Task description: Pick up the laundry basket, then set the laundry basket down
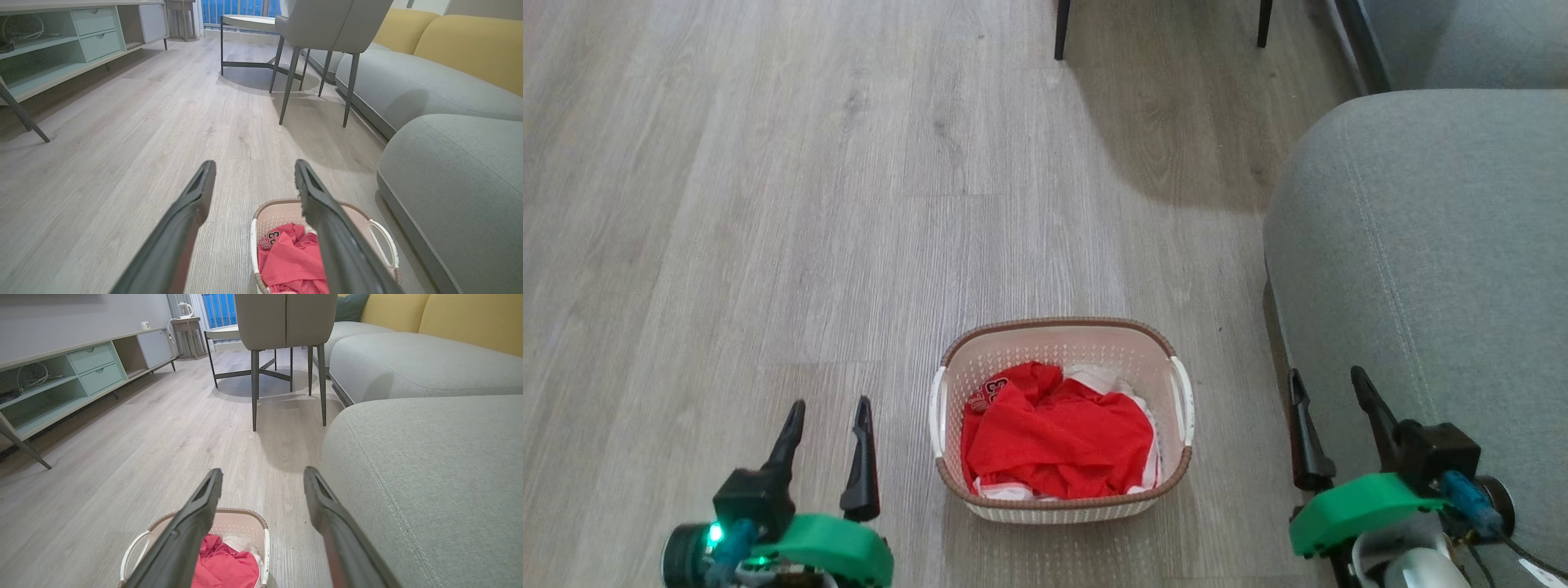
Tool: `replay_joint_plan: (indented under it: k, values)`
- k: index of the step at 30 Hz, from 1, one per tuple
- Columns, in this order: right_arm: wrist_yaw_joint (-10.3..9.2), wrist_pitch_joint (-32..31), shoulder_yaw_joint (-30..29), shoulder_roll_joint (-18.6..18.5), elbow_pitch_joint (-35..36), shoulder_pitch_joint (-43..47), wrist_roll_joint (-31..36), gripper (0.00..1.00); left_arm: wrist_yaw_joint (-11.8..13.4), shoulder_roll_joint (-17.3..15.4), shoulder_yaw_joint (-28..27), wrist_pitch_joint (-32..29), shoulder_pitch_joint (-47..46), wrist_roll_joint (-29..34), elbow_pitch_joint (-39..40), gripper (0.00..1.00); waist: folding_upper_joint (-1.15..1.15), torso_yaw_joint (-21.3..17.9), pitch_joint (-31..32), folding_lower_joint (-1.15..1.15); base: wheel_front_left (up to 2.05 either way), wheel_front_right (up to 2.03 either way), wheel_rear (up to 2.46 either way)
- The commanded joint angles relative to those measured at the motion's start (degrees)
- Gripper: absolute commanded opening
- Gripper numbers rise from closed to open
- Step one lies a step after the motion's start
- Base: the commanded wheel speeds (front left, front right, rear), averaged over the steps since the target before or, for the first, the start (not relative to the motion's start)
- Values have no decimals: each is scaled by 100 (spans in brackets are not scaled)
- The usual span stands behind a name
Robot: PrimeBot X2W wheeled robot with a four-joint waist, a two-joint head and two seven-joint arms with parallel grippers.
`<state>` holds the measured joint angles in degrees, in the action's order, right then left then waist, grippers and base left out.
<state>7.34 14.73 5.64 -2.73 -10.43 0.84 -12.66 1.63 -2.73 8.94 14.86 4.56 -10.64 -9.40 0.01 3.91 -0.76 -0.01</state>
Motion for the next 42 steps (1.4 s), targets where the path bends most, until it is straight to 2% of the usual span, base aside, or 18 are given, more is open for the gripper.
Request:
replay_joint_plan:
  k: [1, 17, 18, 22, 42]
  values:
    - [14, 27, 90, -15, 181, -64, -19, 100, 54, -16, -198, 14, -116, 44, 209, 100, -1, -10, 10, 1, 0, 0, 0]
    - [14, 27, 27, -15, 111, -92, -36, 100, 22, -16, -299, 14, -131, 75, 15, 100, -1, 3, 45, 1, 0, 0, 0]
    - [0, 0, -64, 14, -47, 59, -1, 0, 34, -1, -66, 0, 73, 52, -136, 0, -1, 2, 46, 1, 0, 0, 0]
    - [0, -1, -19, 31, -412, 136, -2, 0, 34, 5, -25, 0, 195, 43, -494, 0, -1, 2, 46, 1, 0, 0, 0]
    - [2, -268, -121, -41, -396, 8, -1349, 0, -117, -25, -230, -312, -9, -1301, -500, 0, -1, -61, 48, 1, 0, 0, 0]
